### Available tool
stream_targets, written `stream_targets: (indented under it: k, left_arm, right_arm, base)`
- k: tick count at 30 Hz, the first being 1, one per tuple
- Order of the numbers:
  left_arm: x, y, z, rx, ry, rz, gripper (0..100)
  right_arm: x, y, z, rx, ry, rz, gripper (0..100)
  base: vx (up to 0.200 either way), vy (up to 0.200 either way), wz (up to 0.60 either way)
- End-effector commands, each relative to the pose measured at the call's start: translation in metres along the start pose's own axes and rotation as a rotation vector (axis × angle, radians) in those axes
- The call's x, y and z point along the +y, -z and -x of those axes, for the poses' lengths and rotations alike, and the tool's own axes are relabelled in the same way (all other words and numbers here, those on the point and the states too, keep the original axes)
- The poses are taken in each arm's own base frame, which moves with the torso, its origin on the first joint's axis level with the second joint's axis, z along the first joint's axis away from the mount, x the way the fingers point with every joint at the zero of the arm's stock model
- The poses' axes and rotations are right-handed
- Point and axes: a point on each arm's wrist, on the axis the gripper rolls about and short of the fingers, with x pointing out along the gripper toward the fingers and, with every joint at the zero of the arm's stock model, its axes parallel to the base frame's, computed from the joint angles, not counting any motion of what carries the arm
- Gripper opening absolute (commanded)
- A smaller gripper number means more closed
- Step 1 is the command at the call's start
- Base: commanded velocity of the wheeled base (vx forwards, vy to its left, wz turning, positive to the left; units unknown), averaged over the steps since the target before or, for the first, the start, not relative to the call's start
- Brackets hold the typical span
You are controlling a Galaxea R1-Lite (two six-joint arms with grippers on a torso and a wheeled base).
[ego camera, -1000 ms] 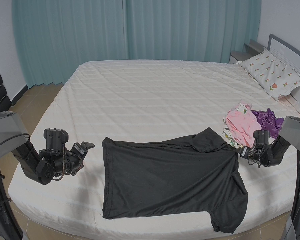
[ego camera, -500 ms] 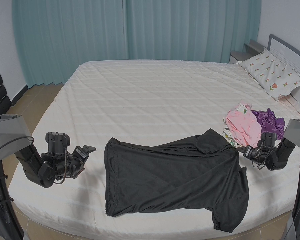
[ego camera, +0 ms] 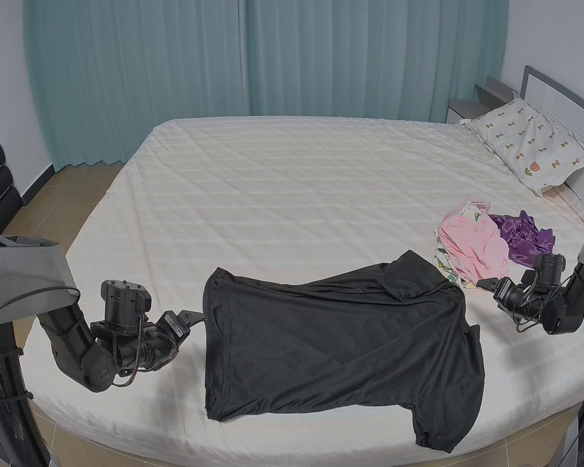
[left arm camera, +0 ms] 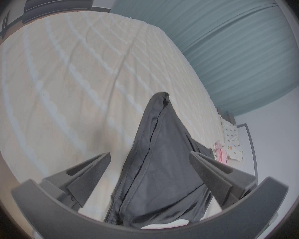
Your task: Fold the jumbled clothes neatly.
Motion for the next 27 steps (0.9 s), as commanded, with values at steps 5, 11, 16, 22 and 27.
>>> stream_targets:
  k: [5, 11, 16, 22, 27]
  left_arm:
    - [0.003, 0.042, 0.000, 0.073, -0.074, -0.078, 100]
    - [0.009, 0.063, -0.013, 0.055, -0.156, -0.146, 100]
    - [0.003, 0.066, -0.021, 0.016, -0.166, -0.194, 100]
    - [-0.010, 0.061, -0.042, -0.008, -0.143, -0.194, 100]
    - [-0.015, 0.059, -0.054, -0.001, -0.182, -0.202, 100]
  right_arm:
    - [0.006, 0.020, 0.050, -0.015, -0.020, -0.053, 100]
    - [0.000, 0.037, 0.060, 0.008, -0.005, -0.077, 100]
    - [0.004, 0.047, 0.060, 0.040, -0.012, -0.151, 100]
    - [0.007, 0.054, 0.061, 0.057, -0.022, -0.157, 100]
    - [0.004, 0.064, 0.061, 0.087, -0.008, -0.144, 100]
  base:
    - [-0.200, 0.000, 0.00]
    - [-0.133, 0.000, 0.00]
    - [0.000, 0.000, 0.00]
    - [0.000, 0.000, 0.00]
    - [0.000, 0.000, 0.00]
